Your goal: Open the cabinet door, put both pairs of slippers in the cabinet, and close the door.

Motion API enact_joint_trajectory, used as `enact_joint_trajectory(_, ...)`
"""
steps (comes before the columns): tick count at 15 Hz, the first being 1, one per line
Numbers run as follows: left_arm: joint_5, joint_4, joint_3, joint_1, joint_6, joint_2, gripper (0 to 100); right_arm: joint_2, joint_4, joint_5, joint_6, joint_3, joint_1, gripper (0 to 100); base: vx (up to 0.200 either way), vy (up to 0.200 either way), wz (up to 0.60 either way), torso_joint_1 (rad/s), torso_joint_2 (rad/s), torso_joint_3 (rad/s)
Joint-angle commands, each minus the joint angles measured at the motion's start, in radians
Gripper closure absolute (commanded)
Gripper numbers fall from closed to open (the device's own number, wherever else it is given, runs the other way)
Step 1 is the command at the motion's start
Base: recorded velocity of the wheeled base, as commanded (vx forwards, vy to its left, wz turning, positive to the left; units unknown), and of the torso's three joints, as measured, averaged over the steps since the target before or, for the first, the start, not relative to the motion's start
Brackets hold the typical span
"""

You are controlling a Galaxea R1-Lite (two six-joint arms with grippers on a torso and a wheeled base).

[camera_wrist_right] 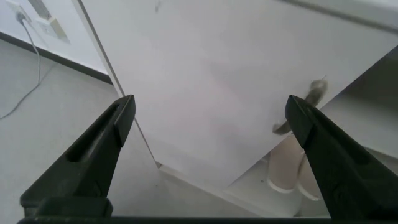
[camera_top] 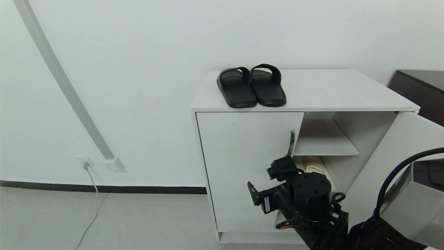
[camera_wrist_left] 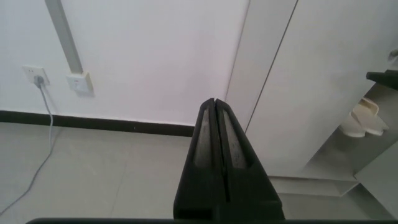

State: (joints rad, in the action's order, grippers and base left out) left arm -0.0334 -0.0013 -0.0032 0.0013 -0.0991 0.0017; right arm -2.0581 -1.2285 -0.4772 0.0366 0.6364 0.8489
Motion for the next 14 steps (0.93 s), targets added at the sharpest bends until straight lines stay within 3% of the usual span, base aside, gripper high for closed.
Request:
enact_joint_trajectory(1,0.000,0.000,0.000,0.000,-0.001,0.001,100,-0.002,0.000,0.000,0.000,-0.001,0.001,0,0.000,0.000,0.00,0.163,-0.49,-0.315)
enact_joint_trajectory(14,0.001,0.001,0.000,0.000,-0.001,0.000,100,-0.002,-0.002,0.000,-0.007,-0.003,0.001,0,0.000,0.000,0.00,0.219,-0.54,-0.317)
